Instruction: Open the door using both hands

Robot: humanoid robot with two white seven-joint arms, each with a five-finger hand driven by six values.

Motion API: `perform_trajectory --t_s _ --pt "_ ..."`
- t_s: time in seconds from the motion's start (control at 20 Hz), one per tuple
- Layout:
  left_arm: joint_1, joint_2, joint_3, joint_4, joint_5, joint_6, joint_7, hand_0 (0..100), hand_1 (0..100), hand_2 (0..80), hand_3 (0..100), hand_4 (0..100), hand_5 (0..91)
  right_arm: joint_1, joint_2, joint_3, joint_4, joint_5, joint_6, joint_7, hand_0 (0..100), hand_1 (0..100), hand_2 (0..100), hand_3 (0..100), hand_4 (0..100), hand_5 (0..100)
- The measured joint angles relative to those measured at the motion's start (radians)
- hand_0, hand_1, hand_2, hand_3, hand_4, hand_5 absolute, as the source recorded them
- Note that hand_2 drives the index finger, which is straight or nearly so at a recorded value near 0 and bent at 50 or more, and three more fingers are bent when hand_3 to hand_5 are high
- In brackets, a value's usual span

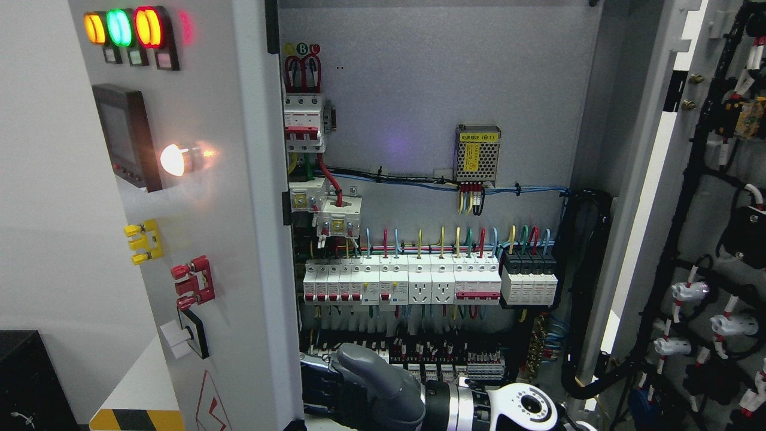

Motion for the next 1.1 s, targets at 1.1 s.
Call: perform_trajectory --t_s 1.1 --pt "0.000 -0.001 0.000 0.000 0.000 0.000 0.000 0 0 0.0 0 0 0.0 -0.016 0.064 0.128 0.014 0.013 -0.001 -0.011 0 0 0 0 0 0"
